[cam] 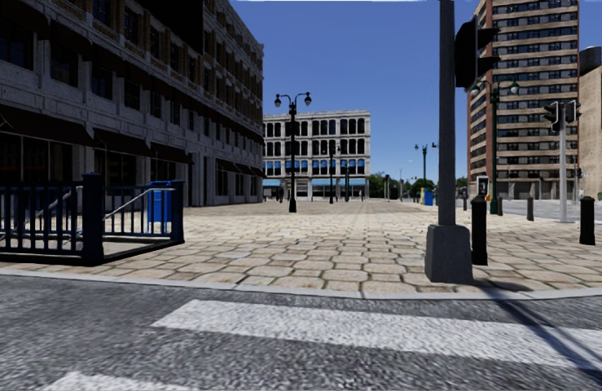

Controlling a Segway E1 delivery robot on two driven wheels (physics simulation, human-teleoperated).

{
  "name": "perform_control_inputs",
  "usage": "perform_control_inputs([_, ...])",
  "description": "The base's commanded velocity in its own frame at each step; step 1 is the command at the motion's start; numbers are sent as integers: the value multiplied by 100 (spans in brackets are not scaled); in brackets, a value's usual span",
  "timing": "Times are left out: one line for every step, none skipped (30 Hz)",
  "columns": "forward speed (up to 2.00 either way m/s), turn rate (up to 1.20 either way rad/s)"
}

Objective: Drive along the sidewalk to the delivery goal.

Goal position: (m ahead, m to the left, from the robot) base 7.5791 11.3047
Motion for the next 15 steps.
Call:
perform_control_inputs([177,0])
perform_control_inputs([177,0])
perform_control_inputs([177,0])
perform_control_inputs([177,0])
perform_control_inputs([177,0])
perform_control_inputs([177,0])
perform_control_inputs([177,0])
perform_control_inputs([177,0])
perform_control_inputs([177,0])
perform_control_inputs([177,0])
perform_control_inputs([177,0])
perform_control_inputs([177,0])
perform_control_inputs([177,0])
perform_control_inputs([177,0])
perform_control_inputs([177,0])
